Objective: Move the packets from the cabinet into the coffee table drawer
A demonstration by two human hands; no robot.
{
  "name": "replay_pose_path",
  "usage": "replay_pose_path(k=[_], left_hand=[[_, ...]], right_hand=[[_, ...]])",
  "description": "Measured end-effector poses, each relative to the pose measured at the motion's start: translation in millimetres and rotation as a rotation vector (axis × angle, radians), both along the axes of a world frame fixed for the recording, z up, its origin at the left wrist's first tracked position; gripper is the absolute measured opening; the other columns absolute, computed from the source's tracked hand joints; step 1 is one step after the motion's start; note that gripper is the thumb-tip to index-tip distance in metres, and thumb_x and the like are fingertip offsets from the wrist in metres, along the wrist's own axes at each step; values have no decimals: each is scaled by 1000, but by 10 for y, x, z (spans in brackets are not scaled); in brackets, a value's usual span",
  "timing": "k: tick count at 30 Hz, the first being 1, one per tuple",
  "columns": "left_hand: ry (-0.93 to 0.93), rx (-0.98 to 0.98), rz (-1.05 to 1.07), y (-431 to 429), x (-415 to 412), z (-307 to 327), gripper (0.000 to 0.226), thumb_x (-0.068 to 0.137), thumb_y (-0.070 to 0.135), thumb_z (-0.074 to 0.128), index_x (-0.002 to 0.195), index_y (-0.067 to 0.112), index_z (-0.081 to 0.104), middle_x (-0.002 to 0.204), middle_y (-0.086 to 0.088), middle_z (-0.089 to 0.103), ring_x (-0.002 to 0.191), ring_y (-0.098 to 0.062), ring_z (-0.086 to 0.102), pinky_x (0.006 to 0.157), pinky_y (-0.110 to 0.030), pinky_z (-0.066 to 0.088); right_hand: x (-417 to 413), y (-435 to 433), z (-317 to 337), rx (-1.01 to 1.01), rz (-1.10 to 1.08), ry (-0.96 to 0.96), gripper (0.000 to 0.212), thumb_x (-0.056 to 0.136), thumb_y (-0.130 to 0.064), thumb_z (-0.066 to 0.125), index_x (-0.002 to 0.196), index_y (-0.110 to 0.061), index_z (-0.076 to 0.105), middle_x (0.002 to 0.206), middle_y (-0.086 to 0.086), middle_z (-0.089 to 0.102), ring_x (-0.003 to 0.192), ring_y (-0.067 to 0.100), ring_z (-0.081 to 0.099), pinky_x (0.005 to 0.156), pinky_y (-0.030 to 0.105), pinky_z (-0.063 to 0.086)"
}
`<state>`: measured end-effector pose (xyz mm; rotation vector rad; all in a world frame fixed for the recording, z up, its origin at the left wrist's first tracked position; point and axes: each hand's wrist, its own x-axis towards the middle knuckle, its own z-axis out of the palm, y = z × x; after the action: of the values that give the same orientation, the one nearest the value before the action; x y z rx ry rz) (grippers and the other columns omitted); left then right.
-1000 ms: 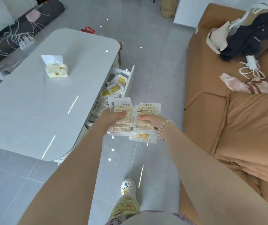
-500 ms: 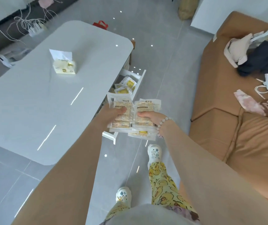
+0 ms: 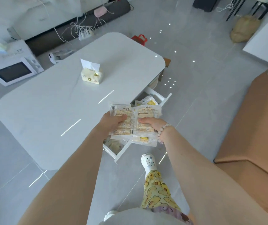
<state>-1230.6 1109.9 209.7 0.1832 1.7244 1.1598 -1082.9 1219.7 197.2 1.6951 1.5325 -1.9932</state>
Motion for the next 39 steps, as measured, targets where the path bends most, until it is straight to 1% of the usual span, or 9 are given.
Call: replay_pose_path(k=[4,8,12,20,25,28,32,36,39], left_hand=[[6,-97,33,447,110,-74,31,83,15,72,110,9,59,101,-8,71,83,-22,71,72,-36,58],[-10,-103,112,875,225,-76,26,84,11,70,107,9,58,90,-4,69,71,-18,68,51,-27,56],[46,-149,176,1072,275,-12,16,85,13,70,91,15,56,87,-1,66,72,-17,65,62,-31,54],[148,-227,195,1152,42,95,28,86,18,69,109,12,55,87,-1,65,75,-19,65,66,-31,52],[61,-269,216,1167,16,-168,29,87,17,68,113,10,58,92,-4,68,79,-22,67,69,-34,55],[-23,-289,260,1200,59,-426,29,87,18,68,113,9,58,98,-8,69,87,-27,68,82,-42,55],[-120,-274,330,1245,53,-803,12,89,15,64,99,9,61,84,-2,68,72,-17,65,63,-28,55],[-197,-337,382,1130,15,-1337,25,90,19,64,111,7,60,97,-6,69,84,-21,67,76,-34,56],[-272,-381,469,971,-24,-1909,23,89,18,64,108,12,53,96,-5,66,83,-21,66,73,-34,55]], right_hand=[[54,494,-113,-60,79,-4,73,69,-46,78,131,-15,54,131,2,56,115,20,50,98,33,38],[97,1005,-119,-61,146,-12,69,74,-42,75,131,-11,53,133,3,53,121,23,49,102,34,38],[4,1311,-85,-88,238,14,62,77,-41,73,128,-11,56,134,5,53,124,24,46,104,35,36],[-292,1420,-64,-181,272,79,66,76,-40,74,132,-10,53,137,6,51,124,25,46,98,32,37],[-354,1452,-221,-229,260,29,44,77,-37,75,109,-14,57,105,0,57,86,17,53,77,27,44],[-381,1482,-414,-240,258,-42,55,71,-39,79,114,-10,60,113,3,63,97,20,57,89,31,45],[-486,1553,-743,-218,277,-126,73,66,-42,82,125,-8,58,120,7,63,107,25,58,97,37,45],[-660,1527,-1264,-250,321,-197,84,70,-41,79,137,-3,45,135,13,52,121,29,49,93,33,39],[-789,1343,-1829,-268,310,-265,90,67,-37,83,139,-1,42,135,15,52,121,31,51,100,37,42]])
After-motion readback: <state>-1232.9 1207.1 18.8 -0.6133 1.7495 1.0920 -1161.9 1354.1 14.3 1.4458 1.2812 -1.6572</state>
